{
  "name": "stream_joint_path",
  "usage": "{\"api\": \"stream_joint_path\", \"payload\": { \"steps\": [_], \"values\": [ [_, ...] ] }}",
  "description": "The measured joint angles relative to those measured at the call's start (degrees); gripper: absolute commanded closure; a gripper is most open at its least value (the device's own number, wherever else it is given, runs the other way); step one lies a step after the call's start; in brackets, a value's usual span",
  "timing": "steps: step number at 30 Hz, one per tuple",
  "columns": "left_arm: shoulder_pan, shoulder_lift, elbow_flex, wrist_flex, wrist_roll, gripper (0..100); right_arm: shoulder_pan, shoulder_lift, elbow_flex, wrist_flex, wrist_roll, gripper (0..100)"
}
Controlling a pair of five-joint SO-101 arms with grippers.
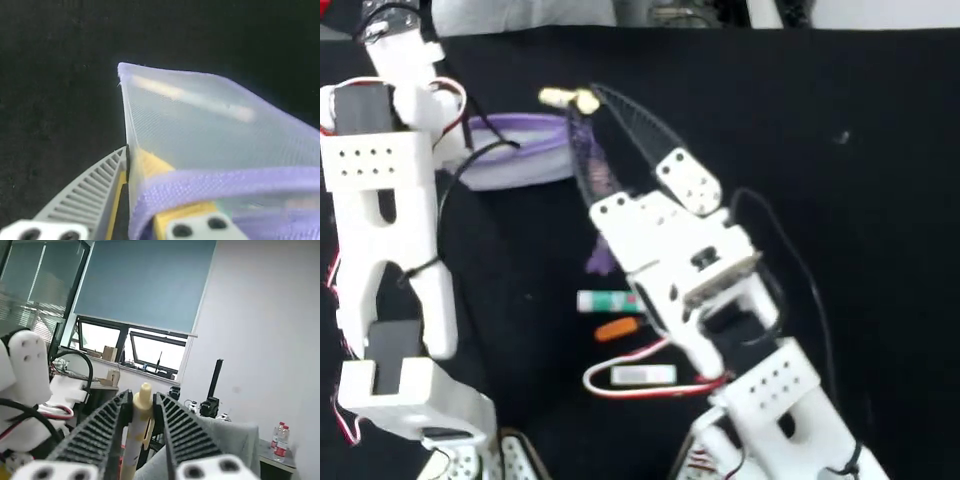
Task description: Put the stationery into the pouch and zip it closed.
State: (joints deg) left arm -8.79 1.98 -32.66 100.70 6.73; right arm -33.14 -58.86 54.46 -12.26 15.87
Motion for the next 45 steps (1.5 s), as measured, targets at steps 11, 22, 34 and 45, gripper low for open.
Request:
{"api": "stream_joint_path", "payload": {
  "steps": [11, 22, 34, 45],
  "values": [
    [-0.4, 2.0, -0.1, 0.0, 0.0, 97, -3.3, 0.0, 0.8, 0.1, -2.4, 98.8],
    [-0.4, 2.7, -0.2, 0.0, 0.0, 97, -5.9, 0.0, 1.0, 0.1, -2.4, 98.8],
    [-0.4, 2.7, -0.2, 0.0, 0.0, 97, -3.9, 15.9, 6.6, -6.6, -0.3, 97.5],
    [-0.5, 2.7, -0.2, 0.0, -0.3, 97, -3.7, 20.7, 1.8, 2.5, -0.2, 77.3]
  ]
}}
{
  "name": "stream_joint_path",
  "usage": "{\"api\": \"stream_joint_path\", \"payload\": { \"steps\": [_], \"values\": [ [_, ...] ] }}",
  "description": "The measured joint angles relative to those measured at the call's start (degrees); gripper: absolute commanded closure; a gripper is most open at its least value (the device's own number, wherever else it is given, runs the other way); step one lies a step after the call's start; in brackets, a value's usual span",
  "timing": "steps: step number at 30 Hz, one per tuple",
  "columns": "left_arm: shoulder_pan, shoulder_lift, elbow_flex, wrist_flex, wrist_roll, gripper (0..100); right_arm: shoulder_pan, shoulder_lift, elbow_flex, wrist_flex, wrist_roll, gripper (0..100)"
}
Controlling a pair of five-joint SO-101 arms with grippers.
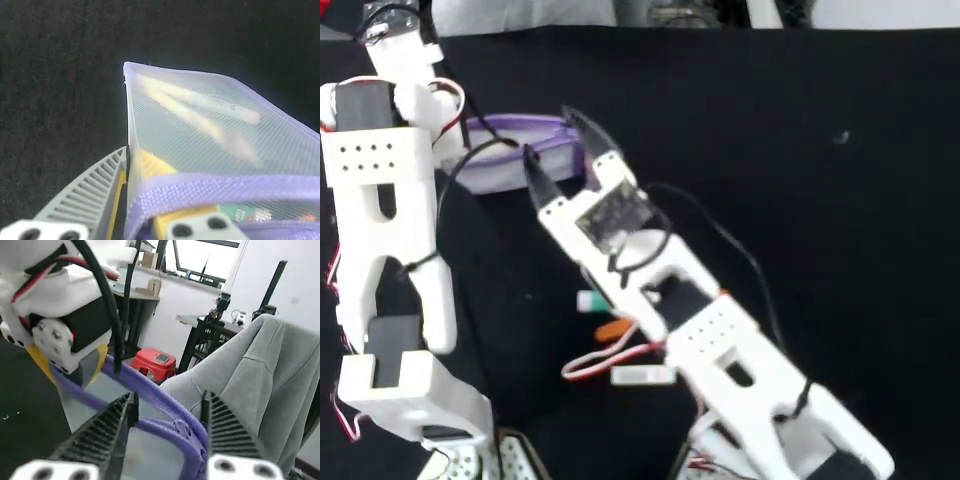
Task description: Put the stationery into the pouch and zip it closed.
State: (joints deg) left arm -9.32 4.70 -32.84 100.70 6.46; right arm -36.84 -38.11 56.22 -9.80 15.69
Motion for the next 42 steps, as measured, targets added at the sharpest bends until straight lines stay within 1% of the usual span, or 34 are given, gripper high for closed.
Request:
{"api": "stream_joint_path", "payload": {
  "steps": [4, 9, 13, 15, 18, 20, 24, 26, 29, 33, 37, 42],
  "values": [
    [-0.5, 0.1, 0.0, -0.1, 0.0, 97, 0.2, -6.6, -5.8, 14.4, 1.1, 77.2],
    [-4.2, 0.2, 0.0, -2.0, 0.0, 97, 0.2, -16.0, -16.5, 37.4, 9.7, 77.2],
    [-7.1, 0.4, 0.0, -3.5, -0.1, 97, 0.2, -18.1, -22.9, 54.8, 12.2, 77.3],
    [-8.4, 1.1, 0.0, -4.3, -1.2, 97, 0.2, -18.0, -23.4, 62.5, 13.1, 77.3],
    [-10.3, 2.8, -0.3, -5.2, -1.8, 97, 0.2, -17.9, -23.4, 72.5, 16.7, 77.3],
    [-11.5, 4.8, -2.0, -5.6, -1.8, 97, 0.2, -17.9, -21.8, 78.3, 20.5, 77.3],
    [-12.9, 9.4, -6.6, -5.5, -1.8, 97, 0.2, -17.9, -14.0, 87.5, 31.4, 77.3],
    [-12.9, 11.5, -9.5, -4.2, -1.8, 97, 2.5, -17.9, -9.7, 89.6, 36.2, 77.3],
    [-12.9, 14.3, -14.6, -1.7, -1.8, 97, 8.3, -17.9, -3.7, 89.8, 42.3, 77.3],
    [-12.9, 16.8, -18.4, -0.3, -1.8, 97, 14.9, -17.4, 2.6, 87.2, 49.1, 77.3],
    [-12.9, 17.7, -18.9, -0.2, -1.8, 97, 16.2, -17.2, 8.0, 82.8, 51.6, 77.3],
    [-12.9, 17.7, -18.9, -0.2, -1.8, 97, 16.7, -17.2, 11.5, 78.1, 52.1, 77.3]
  ]
}}
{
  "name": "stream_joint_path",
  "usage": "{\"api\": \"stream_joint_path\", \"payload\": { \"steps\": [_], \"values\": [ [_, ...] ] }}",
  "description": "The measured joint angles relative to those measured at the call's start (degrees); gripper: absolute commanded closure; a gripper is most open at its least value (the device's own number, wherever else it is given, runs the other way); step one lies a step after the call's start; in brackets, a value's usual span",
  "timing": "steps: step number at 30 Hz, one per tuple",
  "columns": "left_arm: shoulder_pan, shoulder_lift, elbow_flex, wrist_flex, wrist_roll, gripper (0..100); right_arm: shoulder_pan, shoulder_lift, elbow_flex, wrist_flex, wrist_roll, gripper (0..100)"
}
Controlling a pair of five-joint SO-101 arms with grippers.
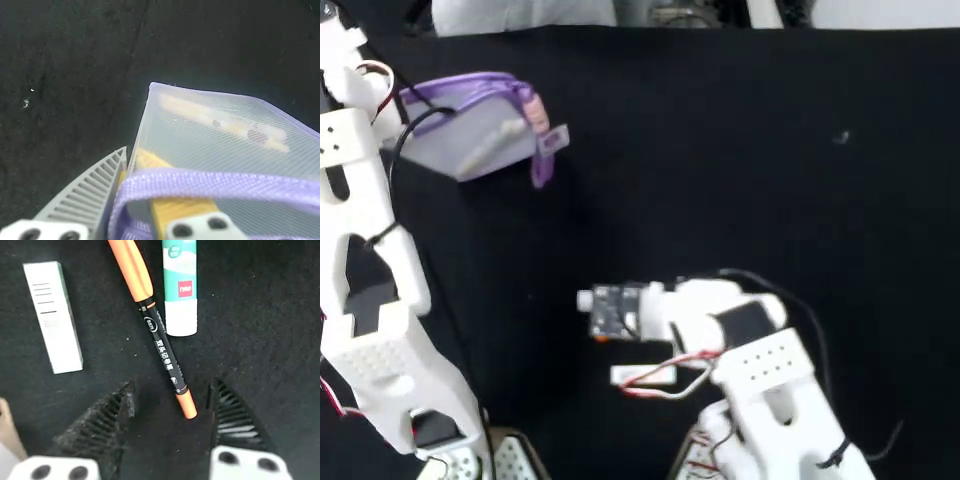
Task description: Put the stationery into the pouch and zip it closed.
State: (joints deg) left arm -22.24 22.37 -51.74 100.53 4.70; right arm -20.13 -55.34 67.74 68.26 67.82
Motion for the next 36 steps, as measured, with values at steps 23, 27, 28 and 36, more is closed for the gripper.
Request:
{"api": "stream_joint_path", "payload": {
  "steps": [23, 27, 28, 36],
  "values": [
    [0.0, 0.2, 0.0, 0.0, 0.0, 97, 9.8, 41.9, -12.6, -13.5, 10.8, 84.5],
    [0.0, 0.2, 0.0, 0.0, 0.0, 97, 10.1, 46.9, -17.2, -13.9, 13.8, 91.7],
    [0.0, 0.2, 0.0, 0.0, 0.0, 97, 10.1, 48.4, -18.5, -14.1, 14.2, 91.8],
    [0.0, 0.2, 0.0, 0.0, 0.0, 97, 10.1, 54.9, -25.1, -12.1, 14.8, 99.0]
  ]
}}
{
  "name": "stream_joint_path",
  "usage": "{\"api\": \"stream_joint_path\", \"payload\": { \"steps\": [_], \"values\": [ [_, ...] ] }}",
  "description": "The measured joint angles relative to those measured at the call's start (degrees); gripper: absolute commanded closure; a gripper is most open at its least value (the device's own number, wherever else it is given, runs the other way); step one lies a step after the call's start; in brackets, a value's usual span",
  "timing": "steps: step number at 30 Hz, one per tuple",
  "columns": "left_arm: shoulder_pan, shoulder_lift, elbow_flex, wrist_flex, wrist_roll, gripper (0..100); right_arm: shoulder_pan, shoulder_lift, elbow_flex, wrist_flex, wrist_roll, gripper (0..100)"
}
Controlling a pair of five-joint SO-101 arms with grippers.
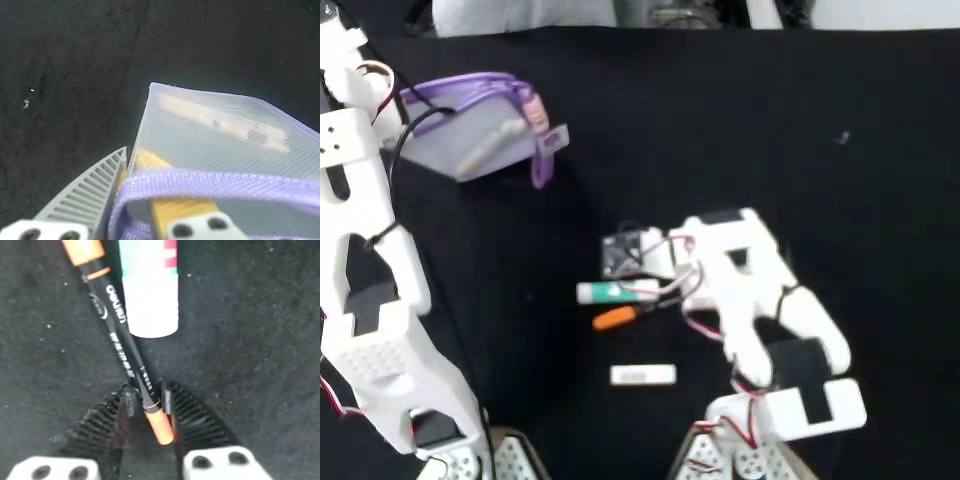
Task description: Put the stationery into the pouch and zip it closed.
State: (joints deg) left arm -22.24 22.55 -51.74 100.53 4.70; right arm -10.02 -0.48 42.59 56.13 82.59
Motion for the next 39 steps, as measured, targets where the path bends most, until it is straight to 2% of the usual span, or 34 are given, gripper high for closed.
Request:
{"api": "stream_joint_path", "payload": {
  "steps": [13, 17, 23, 27, 30, 35, 39],
  "values": [
    [0.0, 0.0, 0.0, 0.0, 0.0, 97, 0.0, -0.5, 0.1, 0.3, 0.1, 98.7],
    [0.0, 0.0, 0.0, 0.0, 0.0, 97, 0.0, -6.1, 0.7, 6.1, 0.1, 98.7],
    [0.3, 0.0, 0.0, 0.0, 0.0, 97, 0.0, -21.9, -1.1, 12.5, -0.7, 98.7],
    [1.6, 0.1, -0.1, 0.0, -0.1, 97, -0.8, -32.4, -3.1, 12.8, -7.2, 98.7],
    [1.8, 0.2, -0.1, 0.0, -0.1, 97, -4.5, -38.4, -4.1, 11.0, -13.7, 98.7],
    [1.8, 0.2, -0.1, 0.0, -0.1, 97, -10.9, -42.5, -4.5, -1.5, -30.1, 98.8],
    [1.8, 0.2, -0.1, 0.0, -0.1, 97, -12.0, -42.6, -4.5, -15.4, -45.5, 98.8]
  ]
}}
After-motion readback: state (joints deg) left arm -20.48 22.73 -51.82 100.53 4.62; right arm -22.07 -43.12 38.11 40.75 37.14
